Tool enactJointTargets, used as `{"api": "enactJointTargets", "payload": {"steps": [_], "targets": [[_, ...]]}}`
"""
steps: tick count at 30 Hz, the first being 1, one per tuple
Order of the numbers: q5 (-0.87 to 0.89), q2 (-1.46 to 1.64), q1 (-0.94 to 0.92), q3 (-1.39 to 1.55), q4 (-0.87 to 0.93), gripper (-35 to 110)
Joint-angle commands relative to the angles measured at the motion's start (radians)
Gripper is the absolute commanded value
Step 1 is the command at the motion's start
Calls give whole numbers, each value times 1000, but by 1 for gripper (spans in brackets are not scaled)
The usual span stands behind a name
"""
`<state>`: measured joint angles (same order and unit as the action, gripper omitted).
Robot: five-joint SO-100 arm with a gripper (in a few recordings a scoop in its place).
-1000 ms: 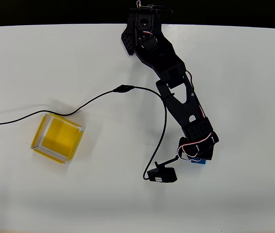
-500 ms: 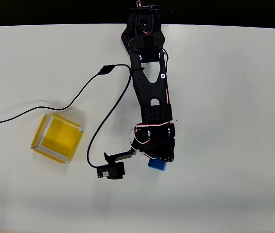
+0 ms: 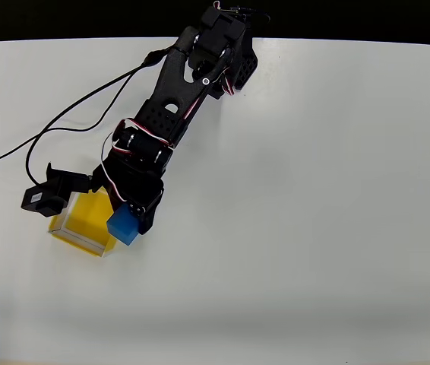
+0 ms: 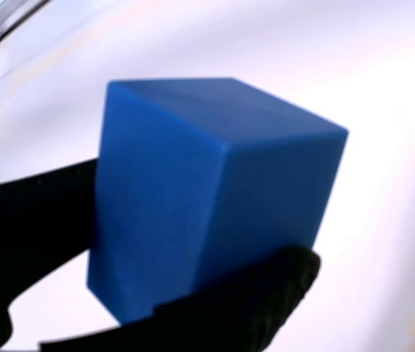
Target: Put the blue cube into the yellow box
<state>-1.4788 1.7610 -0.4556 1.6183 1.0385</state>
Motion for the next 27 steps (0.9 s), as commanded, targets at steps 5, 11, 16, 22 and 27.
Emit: {"api": "enactJointTargets", "payload": {"steps": [5,11,16,22,27], "targets": [[-87,20,-153,-21,-261,13],[-138,-109,-221,-3,-443,14],[-178,-207,-256,37,-578,14],[-183,-278,-264,69,-649,14],[-160,-337,-252,69,-678,14]]}}
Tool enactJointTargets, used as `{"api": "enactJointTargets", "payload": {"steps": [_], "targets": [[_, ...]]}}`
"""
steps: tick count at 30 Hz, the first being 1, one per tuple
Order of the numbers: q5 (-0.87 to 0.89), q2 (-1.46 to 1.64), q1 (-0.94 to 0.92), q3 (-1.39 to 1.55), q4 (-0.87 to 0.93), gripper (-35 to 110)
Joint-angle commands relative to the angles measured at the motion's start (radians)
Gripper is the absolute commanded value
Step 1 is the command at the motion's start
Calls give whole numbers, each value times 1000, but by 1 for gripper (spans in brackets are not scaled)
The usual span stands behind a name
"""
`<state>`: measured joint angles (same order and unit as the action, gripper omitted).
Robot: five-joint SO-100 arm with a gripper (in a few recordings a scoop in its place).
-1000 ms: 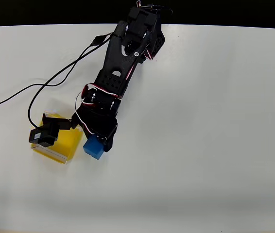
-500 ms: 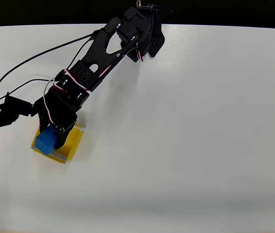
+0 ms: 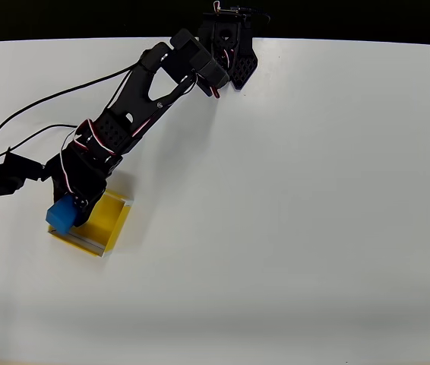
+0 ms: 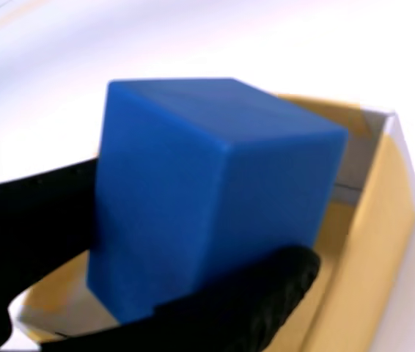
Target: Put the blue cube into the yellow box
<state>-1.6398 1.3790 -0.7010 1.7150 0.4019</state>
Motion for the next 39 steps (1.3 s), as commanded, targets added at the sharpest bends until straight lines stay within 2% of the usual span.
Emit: {"api": "enactJointTargets", "payload": {"steps": [1,10,17,23,39], "targets": [[5,32,-3,-28,-51,14],[37,-57,20,-26,-92,16],[89,-35,37,0,-104,30],[69,11,49,35,-133,33],[-106,537,86,152,21,32]]}}
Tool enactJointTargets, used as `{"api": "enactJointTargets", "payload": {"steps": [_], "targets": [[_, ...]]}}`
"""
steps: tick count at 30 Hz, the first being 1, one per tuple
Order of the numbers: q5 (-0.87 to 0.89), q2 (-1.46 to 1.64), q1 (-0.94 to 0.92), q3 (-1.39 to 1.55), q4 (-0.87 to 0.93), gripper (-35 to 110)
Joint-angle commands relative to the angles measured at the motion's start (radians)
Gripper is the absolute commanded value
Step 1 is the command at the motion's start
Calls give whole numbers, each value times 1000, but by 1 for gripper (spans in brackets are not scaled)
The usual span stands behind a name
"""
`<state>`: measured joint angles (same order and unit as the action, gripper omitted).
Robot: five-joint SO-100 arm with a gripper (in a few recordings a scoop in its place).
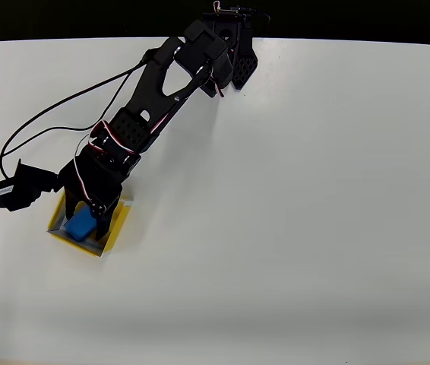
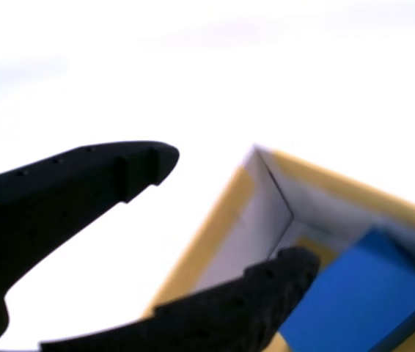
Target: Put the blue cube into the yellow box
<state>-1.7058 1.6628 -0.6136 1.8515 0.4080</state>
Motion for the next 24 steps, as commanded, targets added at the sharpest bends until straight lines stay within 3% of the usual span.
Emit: {"api": "enactJointTargets", "payload": {"steps": [1,10,16,24], "targets": [[-52,296,2,41,23,32],[-89,756,124,417,114,30],[-123,1023,204,681,160,20],[-23,1289,324,910,276,5]]}}
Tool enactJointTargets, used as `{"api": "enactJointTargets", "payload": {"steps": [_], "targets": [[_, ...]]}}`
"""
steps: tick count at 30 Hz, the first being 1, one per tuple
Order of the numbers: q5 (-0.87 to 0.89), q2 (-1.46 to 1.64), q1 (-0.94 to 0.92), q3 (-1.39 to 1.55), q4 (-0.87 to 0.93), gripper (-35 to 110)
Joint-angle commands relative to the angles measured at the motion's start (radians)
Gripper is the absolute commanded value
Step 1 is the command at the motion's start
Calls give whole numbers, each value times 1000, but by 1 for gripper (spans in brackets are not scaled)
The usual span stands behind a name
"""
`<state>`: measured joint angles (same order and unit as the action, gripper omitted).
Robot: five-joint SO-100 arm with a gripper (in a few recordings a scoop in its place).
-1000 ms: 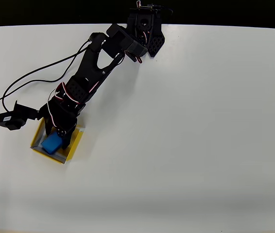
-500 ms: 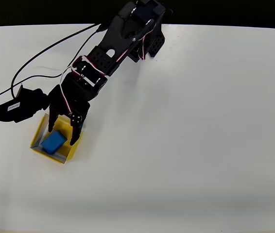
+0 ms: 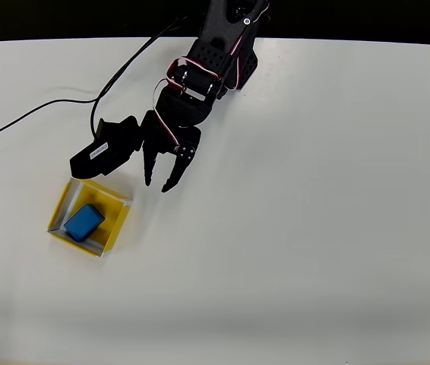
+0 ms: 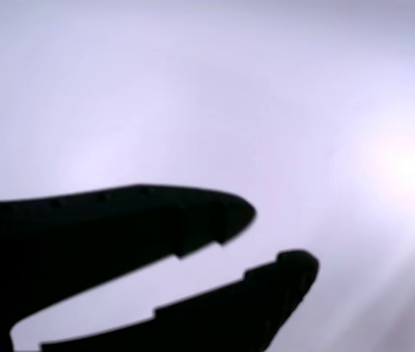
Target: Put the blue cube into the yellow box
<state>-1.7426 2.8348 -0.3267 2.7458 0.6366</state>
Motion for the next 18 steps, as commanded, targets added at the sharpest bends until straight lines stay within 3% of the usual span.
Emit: {"api": "enactJointTargets", "payload": {"steps": [1,18], "targets": [[25,141,49,32,69,4],[167,506,209,249,637,0]]}}
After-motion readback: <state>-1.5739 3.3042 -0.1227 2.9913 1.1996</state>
